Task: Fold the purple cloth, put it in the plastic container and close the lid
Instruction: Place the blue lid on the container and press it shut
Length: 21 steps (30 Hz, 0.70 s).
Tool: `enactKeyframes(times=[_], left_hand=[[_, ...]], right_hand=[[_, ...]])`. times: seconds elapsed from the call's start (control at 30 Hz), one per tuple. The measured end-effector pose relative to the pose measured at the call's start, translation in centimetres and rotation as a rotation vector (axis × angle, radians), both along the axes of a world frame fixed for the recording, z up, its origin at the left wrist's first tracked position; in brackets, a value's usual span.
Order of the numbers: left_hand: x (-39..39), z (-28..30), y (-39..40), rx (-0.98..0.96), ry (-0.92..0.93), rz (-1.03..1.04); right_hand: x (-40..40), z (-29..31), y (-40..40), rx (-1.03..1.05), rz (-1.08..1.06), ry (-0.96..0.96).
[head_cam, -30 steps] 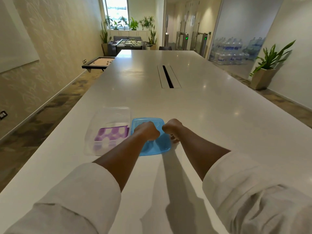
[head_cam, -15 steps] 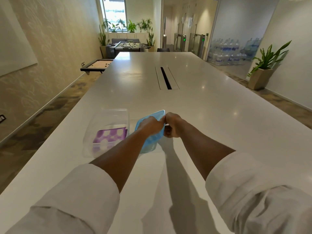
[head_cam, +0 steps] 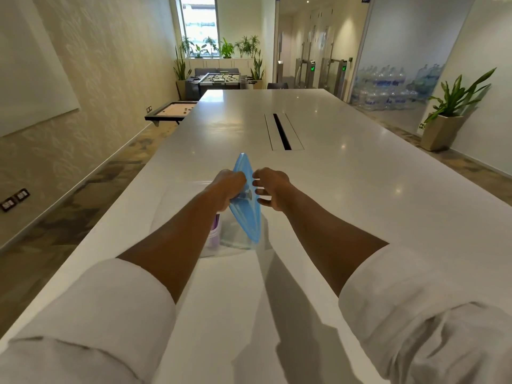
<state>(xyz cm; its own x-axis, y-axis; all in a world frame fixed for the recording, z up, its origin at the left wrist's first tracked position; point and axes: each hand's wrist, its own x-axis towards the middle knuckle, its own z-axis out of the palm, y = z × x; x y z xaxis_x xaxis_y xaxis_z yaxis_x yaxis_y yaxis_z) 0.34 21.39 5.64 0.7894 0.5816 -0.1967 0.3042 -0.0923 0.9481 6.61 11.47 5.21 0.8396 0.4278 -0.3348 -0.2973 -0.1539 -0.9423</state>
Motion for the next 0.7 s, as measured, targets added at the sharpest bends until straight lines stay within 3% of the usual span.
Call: enactKeyframes(times=[0.13,0.23,0.57,0.7], left_hand=[[-1.3,0.6,2.4,-0.117,-0.078,0.079],[-2.4,0.8,3.8,-0.212,-0.123,0.125],[-6.4,0.4,7.0,-0.372,-0.166,0.207],[-7.1,-0.1,8.3,-0.178,-0.099,0.267]], right_hand=[[-0.6,-0.7,0.9,-0.209,-0.109,-0.142],[-0.6,-1.5,1.2,-0.297,-0.169,-0.133],[-3.3,-1.9,4.2,-0.125,-0.091,0.005],[-4.2,-2.4,5.6,-0.148,-0.149,-0.049]])
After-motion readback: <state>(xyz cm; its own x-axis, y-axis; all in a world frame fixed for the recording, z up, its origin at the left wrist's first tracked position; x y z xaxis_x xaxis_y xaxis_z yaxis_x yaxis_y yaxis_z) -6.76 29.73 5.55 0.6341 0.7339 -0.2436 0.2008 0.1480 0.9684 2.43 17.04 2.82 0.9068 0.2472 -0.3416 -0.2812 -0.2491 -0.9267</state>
